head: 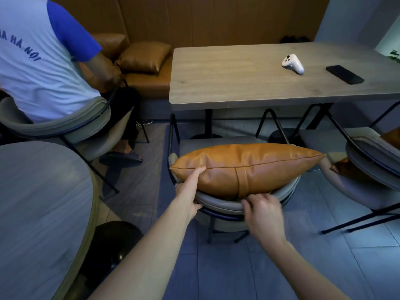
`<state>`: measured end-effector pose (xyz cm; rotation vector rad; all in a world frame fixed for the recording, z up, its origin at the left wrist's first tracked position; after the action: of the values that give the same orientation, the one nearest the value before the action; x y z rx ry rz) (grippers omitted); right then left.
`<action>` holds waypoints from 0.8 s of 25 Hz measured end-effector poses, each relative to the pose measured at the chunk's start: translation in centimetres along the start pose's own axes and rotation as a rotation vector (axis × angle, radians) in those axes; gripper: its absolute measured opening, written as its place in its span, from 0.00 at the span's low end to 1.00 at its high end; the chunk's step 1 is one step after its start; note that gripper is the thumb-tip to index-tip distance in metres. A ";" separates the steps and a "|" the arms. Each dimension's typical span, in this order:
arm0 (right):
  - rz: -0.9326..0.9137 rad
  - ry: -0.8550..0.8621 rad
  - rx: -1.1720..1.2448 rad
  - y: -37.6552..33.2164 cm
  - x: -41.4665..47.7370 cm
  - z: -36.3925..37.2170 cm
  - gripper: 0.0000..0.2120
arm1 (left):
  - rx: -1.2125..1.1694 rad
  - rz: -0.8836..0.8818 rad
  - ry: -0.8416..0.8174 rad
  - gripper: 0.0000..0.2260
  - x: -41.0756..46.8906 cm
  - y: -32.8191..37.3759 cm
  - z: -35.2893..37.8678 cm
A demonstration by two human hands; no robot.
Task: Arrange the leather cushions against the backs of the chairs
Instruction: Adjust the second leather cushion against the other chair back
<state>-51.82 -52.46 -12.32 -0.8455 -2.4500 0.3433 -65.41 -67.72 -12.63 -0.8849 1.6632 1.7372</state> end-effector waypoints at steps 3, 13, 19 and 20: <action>-0.109 -0.281 0.004 -4.5 -1.7 3.9 0.14 | -0.087 0.012 -0.028 0.48 0.5 1.2 -1.1; -0.109 -0.038 -0.146 -9.3 -2.2 7.3 0.17 | -0.078 -0.058 -0.088 0.41 3.2 3.0 -1.8; -0.135 -0.002 -0.183 -9.0 -1.7 7.6 0.17 | -0.074 -0.071 -0.145 0.31 3.4 3.4 -0.8; -0.140 -0.001 -0.187 -9.0 -1.7 7.7 0.17 | -0.075 -0.070 -0.143 0.30 3.3 3.4 -0.8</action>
<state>-59.41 -60.98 -15.81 -0.7424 -2.5544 0.0649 -70.09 -68.84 -13.13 -0.8227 1.4669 1.7811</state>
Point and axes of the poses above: each hand's wrist, its own x-axis towards the middle knuckle, its own z-axis out of the palm, y = z × x, the point moved 5 cm from there along x, towards the middle knuckle, and after that the axes turned 15 degrees about y, right-handed, at the moved point
